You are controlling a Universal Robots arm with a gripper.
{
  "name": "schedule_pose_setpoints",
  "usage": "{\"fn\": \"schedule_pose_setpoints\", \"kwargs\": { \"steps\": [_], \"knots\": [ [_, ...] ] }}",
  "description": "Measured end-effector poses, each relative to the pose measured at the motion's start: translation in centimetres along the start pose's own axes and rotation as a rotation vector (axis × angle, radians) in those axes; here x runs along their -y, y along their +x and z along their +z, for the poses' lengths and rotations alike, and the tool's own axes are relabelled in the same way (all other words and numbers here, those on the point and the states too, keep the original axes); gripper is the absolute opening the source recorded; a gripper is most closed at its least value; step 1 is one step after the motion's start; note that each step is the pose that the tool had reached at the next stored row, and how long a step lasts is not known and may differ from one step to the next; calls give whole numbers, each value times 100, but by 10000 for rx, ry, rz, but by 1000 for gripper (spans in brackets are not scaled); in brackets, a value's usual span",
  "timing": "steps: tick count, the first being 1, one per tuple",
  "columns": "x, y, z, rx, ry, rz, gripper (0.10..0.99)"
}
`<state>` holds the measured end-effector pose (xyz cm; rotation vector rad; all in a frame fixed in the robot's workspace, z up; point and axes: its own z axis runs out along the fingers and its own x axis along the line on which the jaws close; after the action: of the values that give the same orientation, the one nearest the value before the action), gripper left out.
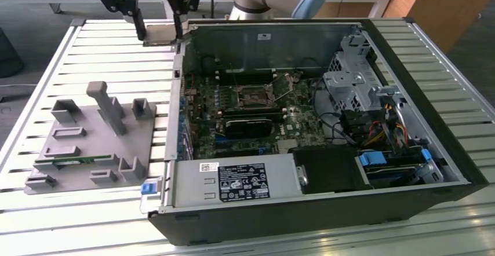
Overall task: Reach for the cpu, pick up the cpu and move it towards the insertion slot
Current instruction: 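Pick up the cpu and move it towards the insertion slot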
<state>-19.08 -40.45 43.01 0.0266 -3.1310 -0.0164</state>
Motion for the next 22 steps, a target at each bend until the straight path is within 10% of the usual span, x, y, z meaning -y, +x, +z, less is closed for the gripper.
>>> {"fn": "schedule_pose_setpoints", "kwargs": {
  "steps": [22],
  "knots": [
    [-90, -569, -5, 0, 1, -2, 541]
  ]
}}
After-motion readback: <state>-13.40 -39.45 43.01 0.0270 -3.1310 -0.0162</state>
